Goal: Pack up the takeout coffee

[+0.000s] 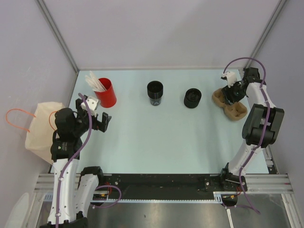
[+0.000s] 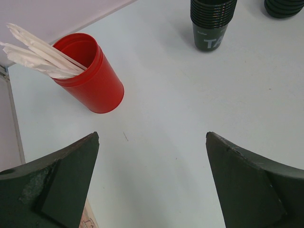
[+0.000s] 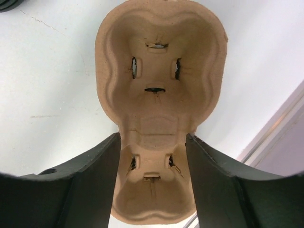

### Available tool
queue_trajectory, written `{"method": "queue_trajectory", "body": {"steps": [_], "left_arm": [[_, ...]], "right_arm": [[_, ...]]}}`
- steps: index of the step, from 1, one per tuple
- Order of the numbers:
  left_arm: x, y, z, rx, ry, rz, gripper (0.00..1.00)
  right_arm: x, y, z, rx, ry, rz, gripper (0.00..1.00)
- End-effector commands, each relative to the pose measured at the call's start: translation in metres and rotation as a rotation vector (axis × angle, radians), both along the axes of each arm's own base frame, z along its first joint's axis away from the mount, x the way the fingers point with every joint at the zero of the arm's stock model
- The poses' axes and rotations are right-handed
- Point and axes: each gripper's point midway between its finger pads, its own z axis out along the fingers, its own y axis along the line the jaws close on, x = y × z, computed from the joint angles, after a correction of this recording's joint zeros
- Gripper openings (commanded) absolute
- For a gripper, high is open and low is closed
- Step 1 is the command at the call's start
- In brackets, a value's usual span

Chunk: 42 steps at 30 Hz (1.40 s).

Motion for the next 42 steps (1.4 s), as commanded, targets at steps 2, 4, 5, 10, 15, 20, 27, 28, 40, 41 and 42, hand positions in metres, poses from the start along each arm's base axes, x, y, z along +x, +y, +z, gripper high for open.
{"method": "queue_trajectory", "body": {"steps": [2,4,5,10,15,20,27,28,40,41,42], "left_arm": [[0.001,-0.002,0.007,-0.019,-0.027,-0.011,0.99],[0.001,-0.002,0.007,-0.018,-0.027,-0.009,1.0],[0.001,-0.002,0.007,-0.018,-0.027,-0.008,0.99],[0.002,-0.001,0.006,-0.017,-0.022,-0.005,0.99],[0.002,-0.002,0.006,-0.017,-0.021,-0.006,0.99],[0.003,-0.001,0.005,-0.017,-0.018,-0.003,1.0],[0.004,-0.001,0.004,-0.019,-0.012,-0.003,1.0],[0.004,-0.001,0.005,-0.019,-0.017,-0.003,0.99],[0.003,0.0,0.005,-0.019,-0.016,0.0,0.99],[0.003,0.0,0.004,-0.019,-0.014,0.0,0.99],[0.004,0.0,0.004,-0.019,-0.014,0.0,0.99]], "right_arm": [[0.005,-0.001,0.026,-0.017,-0.069,-0.006,0.76],[0.004,-0.004,0.023,-0.022,-0.061,-0.011,0.81],[0.004,-0.006,0.019,-0.028,-0.051,-0.01,0.87],[0.004,-0.011,0.006,-0.041,-0.021,-0.013,0.91],[0.005,-0.016,-0.004,-0.045,-0.006,-0.017,0.91],[0.003,-0.019,-0.011,-0.042,0.012,-0.016,0.9],[0.003,-0.017,-0.014,-0.035,0.018,-0.011,0.88],[0.004,-0.017,-0.013,-0.035,0.013,-0.009,0.88],[0.004,-0.011,-0.018,-0.034,0.033,-0.004,0.66],[0.005,-0.011,-0.016,-0.035,0.028,-0.003,0.6],[0.005,-0.011,-0.014,-0.034,0.024,-0.003,0.56]]}}
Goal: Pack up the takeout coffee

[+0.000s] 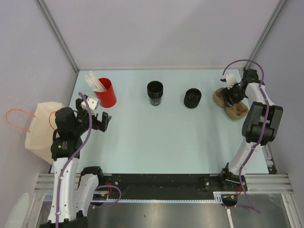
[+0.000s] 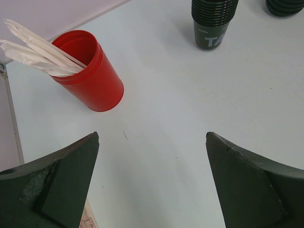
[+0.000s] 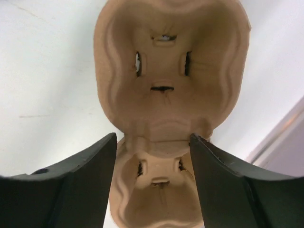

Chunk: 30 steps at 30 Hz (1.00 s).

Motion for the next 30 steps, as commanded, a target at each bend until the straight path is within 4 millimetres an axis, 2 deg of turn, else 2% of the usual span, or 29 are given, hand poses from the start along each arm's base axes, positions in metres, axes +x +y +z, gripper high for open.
{"method": "queue_trajectory", "body": {"steps": [1,2,7,10,12,16,19,21,30], "left_arm": [[0.002,-0.001,0.006,-0.017,-0.024,-0.004,0.99],[0.002,-0.001,0.006,-0.018,-0.024,-0.004,0.99],[0.001,-0.002,0.007,-0.018,-0.027,-0.007,0.99],[0.001,-0.001,0.007,-0.017,-0.029,-0.006,0.99],[0.001,-0.001,0.008,-0.018,-0.03,-0.005,0.99],[0.001,-0.001,0.007,-0.017,-0.029,-0.006,0.99],[0.001,-0.001,0.006,-0.017,-0.028,-0.006,0.99],[0.001,-0.001,0.006,-0.017,-0.028,-0.006,0.99],[0.001,-0.001,0.007,-0.018,-0.03,-0.005,0.99]], "right_arm": [[0.005,-0.005,0.007,-0.017,-0.018,0.005,0.53],[0.005,-0.004,0.009,-0.013,-0.024,0.008,0.49],[0.007,-0.001,0.02,0.007,-0.039,0.007,0.46],[0.007,-0.001,0.024,0.007,-0.044,0.005,0.47],[0.008,-0.003,0.025,0.002,-0.048,-0.002,0.52],[0.009,-0.002,0.026,0.009,-0.048,0.0,0.47],[0.009,-0.001,0.026,0.014,-0.044,0.004,0.38],[0.009,0.0,0.027,0.019,-0.042,0.004,0.38],[0.01,0.002,0.053,0.016,-0.084,0.01,0.36]]}}
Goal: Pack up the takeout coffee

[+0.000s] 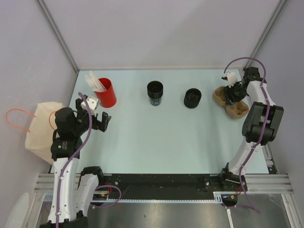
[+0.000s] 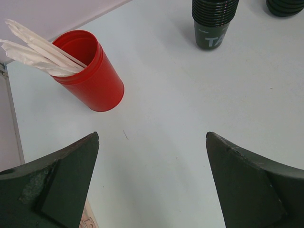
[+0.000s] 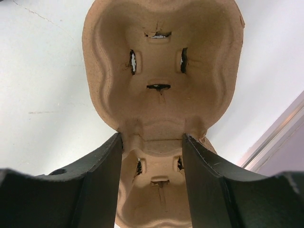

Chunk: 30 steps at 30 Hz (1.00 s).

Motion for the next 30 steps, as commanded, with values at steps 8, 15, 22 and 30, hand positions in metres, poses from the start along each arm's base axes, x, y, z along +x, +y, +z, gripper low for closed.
{"method": "queue_trajectory", "body": {"steps": [8,15,22,30], "left_arm": [[0.0,-0.002,0.008,-0.016,-0.034,-0.011,1.0],[-0.001,-0.002,0.008,-0.017,-0.034,-0.009,0.99],[0.0,-0.003,0.008,-0.018,-0.032,-0.012,0.99],[0.0,-0.002,0.008,-0.016,-0.031,-0.011,0.99]], "right_arm": [[0.011,0.001,0.051,0.001,-0.11,-0.007,0.34],[0.015,0.003,0.045,-0.047,-0.084,-0.041,0.22],[0.02,0.018,0.07,0.072,-0.15,-0.078,0.15],[0.015,0.006,0.046,-0.17,-0.134,-0.132,0.11]]}}
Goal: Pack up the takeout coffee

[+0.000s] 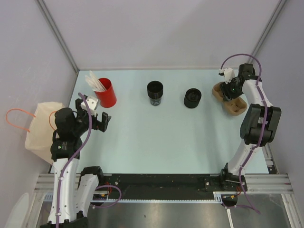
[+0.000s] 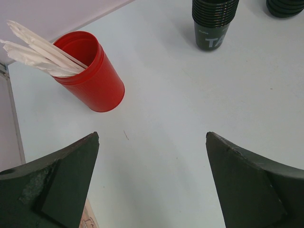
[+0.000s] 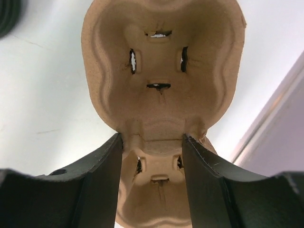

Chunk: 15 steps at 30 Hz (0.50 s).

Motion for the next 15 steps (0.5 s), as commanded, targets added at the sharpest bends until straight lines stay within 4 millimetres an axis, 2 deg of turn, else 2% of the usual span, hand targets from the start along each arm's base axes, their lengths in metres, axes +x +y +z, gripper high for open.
{"method": "queue_trajectory", "body": {"steps": [1,2,3,4,5,6,7,9,10,12,13,15], "left_arm": [[0.001,-0.002,0.006,-0.018,-0.023,-0.011,0.99],[0.0,-0.003,0.006,-0.019,-0.025,-0.012,0.99],[0.001,-0.002,0.007,-0.017,-0.027,-0.011,0.99],[0.001,-0.002,0.006,-0.017,-0.024,-0.011,0.99],[0.001,-0.002,0.005,-0.019,-0.02,-0.011,0.99],[0.001,-0.002,0.006,-0.019,-0.023,-0.011,1.0],[0.001,-0.002,0.006,-0.02,-0.021,-0.01,0.99],[0.001,-0.003,0.006,-0.018,-0.024,-0.013,0.99],[0.001,-0.003,0.006,-0.017,-0.024,-0.013,0.99],[0.001,-0.002,0.007,-0.02,-0.024,-0.01,1.0],[0.0,-0.003,0.007,-0.02,-0.025,-0.015,0.99],[0.0,-0.003,0.007,-0.018,-0.025,-0.015,0.99]], "right_arm": [[-0.006,-0.005,0.024,-0.07,-0.072,-0.04,0.14],[-0.001,0.011,0.035,0.071,-0.106,-0.014,0.16],[0.005,0.0,0.041,0.051,-0.126,-0.063,0.13],[0.01,0.0,0.033,-0.039,-0.124,-0.044,0.14],[0.006,-0.011,0.025,-0.119,-0.1,-0.077,0.21],[0.006,-0.004,0.028,-0.073,-0.1,-0.063,0.25],[-0.003,0.008,0.031,0.087,-0.072,-0.03,0.26],[-0.001,0.009,0.045,0.203,-0.073,-0.073,0.27],[0.001,-0.003,0.042,0.138,-0.072,-0.107,0.28],[0.0,-0.003,0.029,0.06,-0.062,-0.084,0.37],[-0.002,-0.005,0.023,0.048,-0.05,-0.086,0.39],[-0.003,-0.005,0.025,0.088,-0.052,-0.098,0.41]]}}
